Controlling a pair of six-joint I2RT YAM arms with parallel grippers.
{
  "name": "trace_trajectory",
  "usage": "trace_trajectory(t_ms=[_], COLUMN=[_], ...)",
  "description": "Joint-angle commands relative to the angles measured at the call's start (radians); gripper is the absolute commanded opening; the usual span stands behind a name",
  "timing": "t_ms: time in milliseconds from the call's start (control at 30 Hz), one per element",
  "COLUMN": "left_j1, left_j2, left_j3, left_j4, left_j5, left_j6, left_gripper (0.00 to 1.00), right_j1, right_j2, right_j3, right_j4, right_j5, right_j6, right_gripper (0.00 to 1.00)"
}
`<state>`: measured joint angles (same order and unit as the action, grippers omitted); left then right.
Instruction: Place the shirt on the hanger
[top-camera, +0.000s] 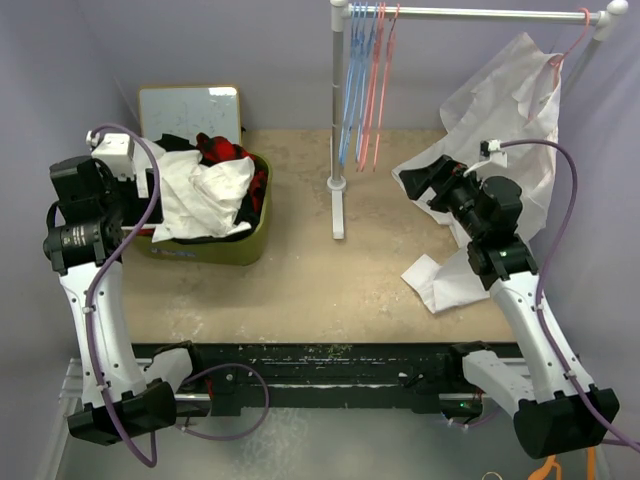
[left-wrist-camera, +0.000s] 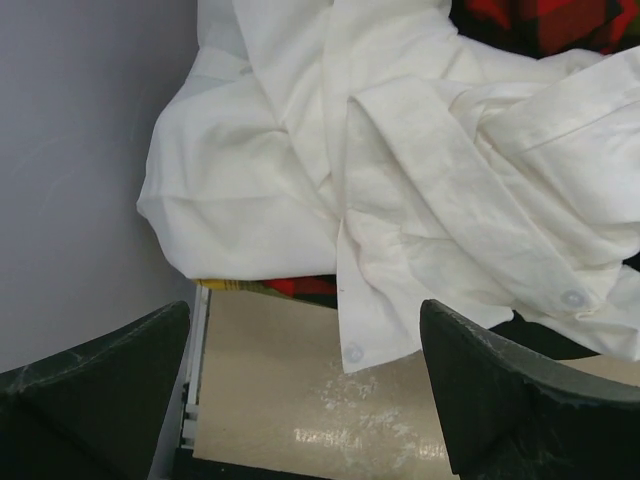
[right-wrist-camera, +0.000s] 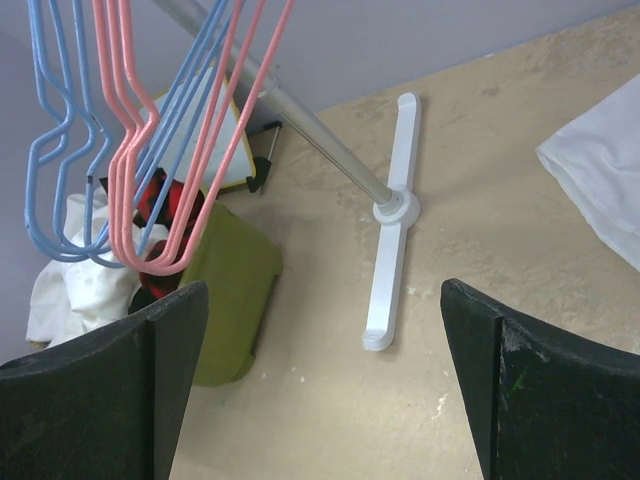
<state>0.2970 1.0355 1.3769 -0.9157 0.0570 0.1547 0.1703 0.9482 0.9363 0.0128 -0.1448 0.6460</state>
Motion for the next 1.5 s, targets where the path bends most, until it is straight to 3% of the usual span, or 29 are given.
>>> trace_trajectory(t_ms=[0, 200, 433, 500, 600, 767, 900, 1033, 1133, 1233, 1333, 1367, 1467], left_j1=[0.001, -0.004, -0.011, -0.068, -0.216, -0.248, -0.252, -0.257, -0.258, -0.262, -0.269, -0.271, -0.292], left_j2=[0.009, 0.044, 0.177, 0.274, 0.371, 0.513, 0.55, 0.544, 0.559, 0.557, 0.541, 0.538, 0.506], left_j3=[0.09, 0.121, 0.273, 0.37, 0.446, 0.519, 0.492, 0.409, 0.382, 0.385, 0.416, 0.444, 0.566], left_j4=[-0.012, -0.037, -0.11, -0.176, -0.183, -0.221, -0.237, -0.163, -0.146, -0.151, -0.162, -0.182, -0.253], left_j5=[0.126, 0.081, 0.331, 0.378, 0.301, 0.45, 0.542, 0.48, 0.463, 0.484, 0.49, 0.501, 0.55], left_j6=[0.034, 0.038, 0.123, 0.15, 0.169, 0.23, 0.277, 0.277, 0.284, 0.28, 0.26, 0.249, 0.228], left_gripper=[1.0, 1.0, 1.0, 1.0, 0.95, 0.89, 0.89, 0.86, 0.71, 0.39, 0.05, 0.0, 0.0], right_j1=[0.003, 0.003, 0.003, 0.003, 0.003, 0.003, 0.003, 0.004, 0.003, 0.003, 0.004, 0.013, 0.109], right_j2=[0.02, 0.036, 0.031, 0.028, 0.018, -0.008, -0.014, -0.023, -0.026, -0.052, -0.083, -0.09, -0.135], right_j3=[0.021, 0.028, 0.008, -0.002, -0.011, -0.034, -0.031, -0.044, -0.05, -0.075, -0.109, -0.115, -0.14], right_j4=[0.064, 0.096, 0.078, 0.093, 0.092, 0.091, 0.095, 0.105, 0.123, 0.193, 0.323, 0.354, 0.369], right_j5=[-0.064, -0.116, -0.131, -0.134, -0.135, -0.13, -0.127, -0.125, -0.183, -0.299, -0.512, -0.589, -0.633], right_j6=[-0.047, -0.115, -0.081, -0.077, -0.074, -0.059, -0.062, -0.06, -0.07, -0.094, -0.124, -0.134, -0.19], right_gripper=[1.0, 1.0, 1.0, 1.0, 1.0, 1.0, 1.0, 1.0, 0.99, 0.96, 0.89, 0.88, 0.92])
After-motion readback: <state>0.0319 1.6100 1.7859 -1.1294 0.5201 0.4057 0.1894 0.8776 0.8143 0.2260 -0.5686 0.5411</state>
